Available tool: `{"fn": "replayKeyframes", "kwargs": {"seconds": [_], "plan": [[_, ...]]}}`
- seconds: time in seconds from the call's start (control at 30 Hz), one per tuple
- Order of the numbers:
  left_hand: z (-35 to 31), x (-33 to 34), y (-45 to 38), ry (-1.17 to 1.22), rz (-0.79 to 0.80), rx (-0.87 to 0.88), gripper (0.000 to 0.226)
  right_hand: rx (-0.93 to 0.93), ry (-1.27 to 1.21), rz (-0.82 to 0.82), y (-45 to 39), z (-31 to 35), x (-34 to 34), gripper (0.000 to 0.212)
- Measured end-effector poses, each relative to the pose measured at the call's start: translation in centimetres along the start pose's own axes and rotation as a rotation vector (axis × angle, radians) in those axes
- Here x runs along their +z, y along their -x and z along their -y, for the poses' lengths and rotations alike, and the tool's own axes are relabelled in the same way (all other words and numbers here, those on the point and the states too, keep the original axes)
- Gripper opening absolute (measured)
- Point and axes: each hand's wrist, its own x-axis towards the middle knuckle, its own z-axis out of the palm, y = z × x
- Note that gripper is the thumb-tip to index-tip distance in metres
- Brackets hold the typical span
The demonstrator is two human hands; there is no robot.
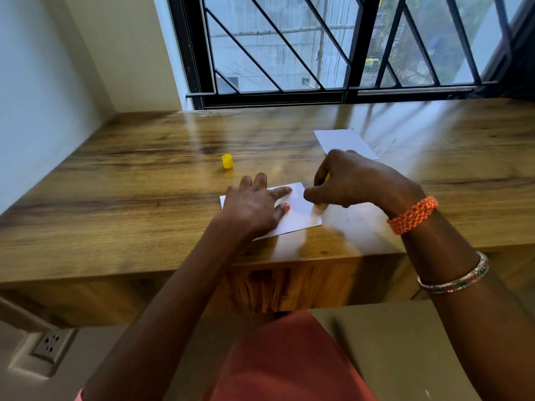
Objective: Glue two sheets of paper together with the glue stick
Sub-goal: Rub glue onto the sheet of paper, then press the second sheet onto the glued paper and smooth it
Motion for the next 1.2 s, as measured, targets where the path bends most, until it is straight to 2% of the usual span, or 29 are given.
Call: {"fn": "replayKeyframes", "kwargs": {"seconds": [0.07,0.13,0.27,0.37,0.43,0.53,0.6,0.7,0.77,0.87,1.03,1.1,1.2], "plan": [[0.1,0.1,0.0,-0.009,-0.003,0.005,0.049,0.017,-0.041,0.083,-0.1,-0.1,-0.6,0.02],[0.1,0.2,0.0,-0.023,-0.005,0.01,0.049,0.027,-0.147,0.089,-0.4,-0.6,-1.2,0.02],[0.3,0.4,-0.3,-0.044,-0.013,0.028,0.05,0.054,-0.447,-0.118,-1.4,-2.3,-1.5,0.014],[0.4,0.5,-0.4,-0.03,-0.035,0.036,0.056,0.077,-0.646,-0.161,-2.4,-3.6,-0.5,0.011],[0.5,0.6,-0.6,-0.003,-0.062,0.034,0.061,0.114,-0.816,-0.161,-3.1,-4.2,0.3,0.018],[0.7,0.5,-1.4,0.017,-0.075,0.023,0.063,0.151,-1.209,-0.135,-4.1,-4.1,1.1,0.032],[1.1,0.2,-2.1,0.053,-0.078,0.026,0.057,0.177,-1.424,-0.081,-4.9,-3.5,1.3,0.038],[2.4,-1.0,-2.7,0.248,-0.103,0.049,0.047,0.179,-1.635,-0.004,-6.8,-2.2,1.5,0.037],[3.6,-1.8,-2.9,0.319,-0.13,0.08,0.042,0.145,-1.603,0.025,-8.1,-1.5,1.6,0.032],[6.5,-3.2,-4.3,0.398,-0.221,0.058,0.03,0.09,-1.394,0.035,-10.3,-0.5,1.8,0.024],[12.7,-2.3,-8.4,0.733,-0.52,-0.196,0.024,-0.029,-1.106,-0.172,-13.9,2.3,2.5,0.025],[14.2,-0.6,-9.1,0.791,-0.558,-0.309,0.025,-0.078,-1.091,-0.211,-15.4,3.2,3.2,0.03],[15.2,0.6,-9.7,0.899,-0.559,-0.351,0.024,-0.14,-1.067,-0.236,-17.4,4.2,4.2,0.028]]}}
